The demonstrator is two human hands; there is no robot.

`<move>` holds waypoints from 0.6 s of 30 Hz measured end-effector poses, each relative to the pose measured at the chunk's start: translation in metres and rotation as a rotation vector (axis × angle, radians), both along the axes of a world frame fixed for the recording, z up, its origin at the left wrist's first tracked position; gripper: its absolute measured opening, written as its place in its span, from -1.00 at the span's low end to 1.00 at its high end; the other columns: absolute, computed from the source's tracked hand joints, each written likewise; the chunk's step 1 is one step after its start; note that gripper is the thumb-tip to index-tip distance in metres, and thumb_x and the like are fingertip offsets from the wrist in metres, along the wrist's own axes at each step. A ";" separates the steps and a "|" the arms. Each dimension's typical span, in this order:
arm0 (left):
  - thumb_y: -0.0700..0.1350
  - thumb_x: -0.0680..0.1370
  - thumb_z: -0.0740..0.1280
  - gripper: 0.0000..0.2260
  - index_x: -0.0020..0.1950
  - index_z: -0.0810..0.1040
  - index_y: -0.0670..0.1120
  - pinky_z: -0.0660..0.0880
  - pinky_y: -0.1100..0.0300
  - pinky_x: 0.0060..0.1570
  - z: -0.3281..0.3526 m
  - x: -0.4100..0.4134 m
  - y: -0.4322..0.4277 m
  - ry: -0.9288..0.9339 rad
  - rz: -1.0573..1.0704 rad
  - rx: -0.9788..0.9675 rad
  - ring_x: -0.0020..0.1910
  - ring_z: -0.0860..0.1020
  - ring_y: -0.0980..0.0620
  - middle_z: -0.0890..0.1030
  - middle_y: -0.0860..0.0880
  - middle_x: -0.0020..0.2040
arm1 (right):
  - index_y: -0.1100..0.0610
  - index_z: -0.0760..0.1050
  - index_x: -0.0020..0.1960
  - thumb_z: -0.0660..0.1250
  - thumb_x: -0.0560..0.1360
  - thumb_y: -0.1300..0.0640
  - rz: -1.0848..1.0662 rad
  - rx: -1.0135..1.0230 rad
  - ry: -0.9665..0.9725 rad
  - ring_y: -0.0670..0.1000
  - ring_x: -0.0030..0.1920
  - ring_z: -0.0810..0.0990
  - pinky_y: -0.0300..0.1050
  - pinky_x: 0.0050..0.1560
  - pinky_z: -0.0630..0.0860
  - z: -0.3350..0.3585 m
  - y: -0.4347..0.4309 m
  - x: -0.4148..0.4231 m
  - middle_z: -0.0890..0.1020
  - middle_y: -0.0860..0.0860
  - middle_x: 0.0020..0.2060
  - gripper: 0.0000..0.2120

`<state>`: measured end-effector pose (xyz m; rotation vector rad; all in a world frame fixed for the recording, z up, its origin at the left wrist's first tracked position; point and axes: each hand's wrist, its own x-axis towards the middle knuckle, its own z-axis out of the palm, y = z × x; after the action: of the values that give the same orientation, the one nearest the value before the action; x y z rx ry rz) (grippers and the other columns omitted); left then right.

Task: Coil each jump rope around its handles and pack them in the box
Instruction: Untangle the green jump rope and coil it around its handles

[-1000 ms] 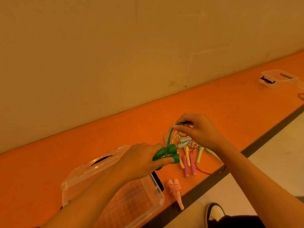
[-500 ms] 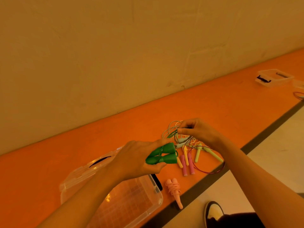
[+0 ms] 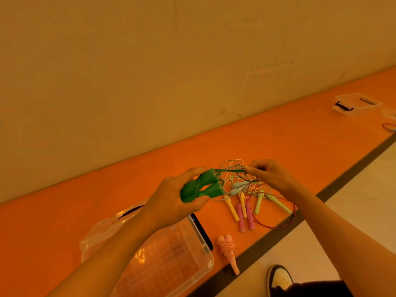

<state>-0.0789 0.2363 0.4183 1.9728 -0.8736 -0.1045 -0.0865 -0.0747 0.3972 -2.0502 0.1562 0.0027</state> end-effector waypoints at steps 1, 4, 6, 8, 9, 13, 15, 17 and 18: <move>0.17 0.41 0.36 -0.57 0.26 0.40 0.44 0.36 0.30 -0.40 0.000 0.001 0.001 0.024 0.029 -0.035 -0.45 0.42 0.16 0.66 0.05 -0.21 | -0.01 0.68 -0.14 0.33 0.44 -0.11 0.022 -0.012 -0.004 0.04 -0.23 0.43 -0.03 -0.22 0.34 -0.004 0.001 0.001 0.60 0.11 -0.21 -0.78; 0.19 0.42 0.36 -0.63 0.18 0.40 0.48 0.40 0.20 -0.44 0.003 0.007 0.003 0.048 0.139 -0.097 -0.45 0.46 0.08 0.67 -0.05 -0.18 | -0.09 0.71 -0.08 0.30 0.47 -0.17 0.074 -0.066 -0.026 0.10 -0.25 0.40 0.04 -0.20 0.32 -0.012 0.004 0.002 0.62 0.13 -0.23 -0.74; 0.09 0.49 0.43 -0.64 0.17 0.42 0.44 0.46 0.08 -0.44 0.007 0.011 0.005 0.059 0.224 -0.126 -0.42 0.53 -0.04 0.66 -0.07 -0.20 | -0.14 0.71 -0.03 0.29 0.48 -0.19 0.087 -0.096 -0.027 0.11 -0.24 0.43 0.03 -0.20 0.35 -0.014 0.005 0.003 0.64 0.12 -0.20 -0.74; -0.06 0.55 0.44 -0.64 0.20 0.45 0.33 0.46 0.17 -0.48 0.007 0.016 0.006 0.088 0.313 -0.178 -0.41 0.56 0.06 0.65 -0.02 -0.25 | -0.17 0.70 -0.02 0.28 0.49 -0.18 0.120 -0.148 -0.040 0.08 -0.26 0.45 0.03 -0.23 0.36 -0.016 0.007 0.003 0.64 0.09 -0.22 -0.76; -0.09 0.56 0.43 -0.66 0.23 0.47 0.25 0.42 0.27 -0.49 0.006 0.018 0.007 0.101 0.350 -0.198 -0.42 0.55 0.16 0.63 0.02 -0.29 | -0.19 0.70 -0.02 0.28 0.51 -0.17 0.153 -0.187 -0.054 0.05 -0.29 0.45 0.04 -0.26 0.37 -0.017 0.009 0.003 0.64 0.07 -0.24 -0.78; -0.05 0.55 0.43 -0.69 0.26 0.50 0.18 0.41 0.34 -0.46 0.004 0.025 0.010 0.075 0.474 -0.190 -0.41 0.57 0.22 0.62 0.12 -0.35 | -0.21 0.66 -0.01 0.27 0.54 -0.19 0.302 -0.369 -0.085 0.08 -0.31 0.54 0.18 -0.27 0.48 -0.023 0.023 0.002 0.65 -0.04 -0.26 -0.80; 0.02 0.55 0.43 -0.71 0.22 0.48 0.26 0.49 0.16 -0.42 0.002 0.030 0.014 0.048 0.534 -0.164 -0.39 0.59 0.16 0.63 0.11 -0.34 | -0.12 0.67 0.01 0.27 0.56 -0.18 0.400 -0.470 -0.100 -0.07 -0.19 0.60 0.13 -0.14 0.54 -0.023 0.034 0.001 0.67 -0.18 -0.16 -0.76; 0.11 0.54 0.42 -0.72 0.21 0.47 0.31 0.57 -0.05 -0.35 0.000 0.034 0.018 0.001 0.590 -0.088 -0.34 0.62 0.04 0.65 0.07 -0.28 | -0.05 0.68 0.02 0.29 0.58 -0.12 0.503 -0.567 -0.153 -0.15 -0.14 0.58 0.00 -0.06 0.52 -0.020 0.048 -0.001 0.66 -0.20 -0.12 -0.76; 0.15 0.53 0.40 -0.72 0.22 0.46 0.30 0.58 -0.06 -0.33 0.001 0.037 0.020 -0.029 0.619 -0.029 -0.34 0.61 0.02 0.65 0.07 -0.25 | -0.02 0.68 0.01 0.30 0.58 -0.11 0.552 -0.599 -0.193 -0.19 -0.16 0.55 -0.10 -0.06 0.49 -0.017 0.055 -0.003 0.67 -0.18 -0.12 -0.76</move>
<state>-0.0424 0.2566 0.4192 2.1329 -0.2487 0.2927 -0.0892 -0.0200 0.3800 -2.6090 -0.5984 0.1113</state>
